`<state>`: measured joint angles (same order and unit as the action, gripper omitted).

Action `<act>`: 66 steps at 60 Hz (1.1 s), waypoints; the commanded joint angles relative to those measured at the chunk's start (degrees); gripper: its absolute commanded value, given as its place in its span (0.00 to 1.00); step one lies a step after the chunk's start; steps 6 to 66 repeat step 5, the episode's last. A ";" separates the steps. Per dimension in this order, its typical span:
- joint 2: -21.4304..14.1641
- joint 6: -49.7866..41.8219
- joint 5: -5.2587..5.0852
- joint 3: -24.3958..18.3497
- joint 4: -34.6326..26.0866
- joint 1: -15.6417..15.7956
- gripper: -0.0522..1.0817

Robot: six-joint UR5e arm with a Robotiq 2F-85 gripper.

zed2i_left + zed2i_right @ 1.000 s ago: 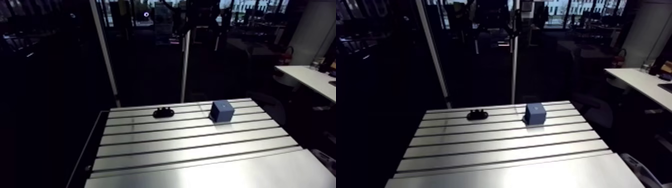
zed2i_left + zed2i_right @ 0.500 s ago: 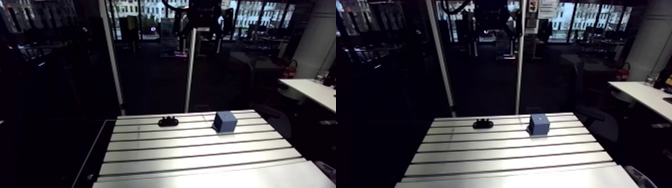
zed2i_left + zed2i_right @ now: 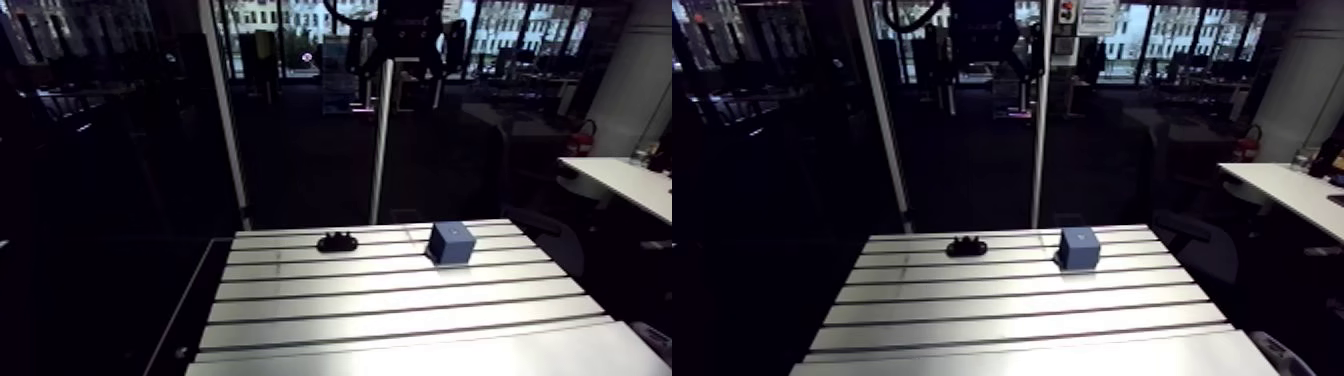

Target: Pick up the M10 bolt and insert it into the hex recess until seated.

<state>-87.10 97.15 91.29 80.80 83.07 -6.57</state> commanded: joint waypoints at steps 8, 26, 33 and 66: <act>0.30 0.01 -0.10 0.36 0.03 0.06 0.05; 0.30 0.01 -0.10 0.36 0.03 0.06 0.05; 0.30 0.01 -0.10 0.36 0.03 0.06 0.05; 0.30 0.01 -0.10 0.36 0.03 0.06 0.05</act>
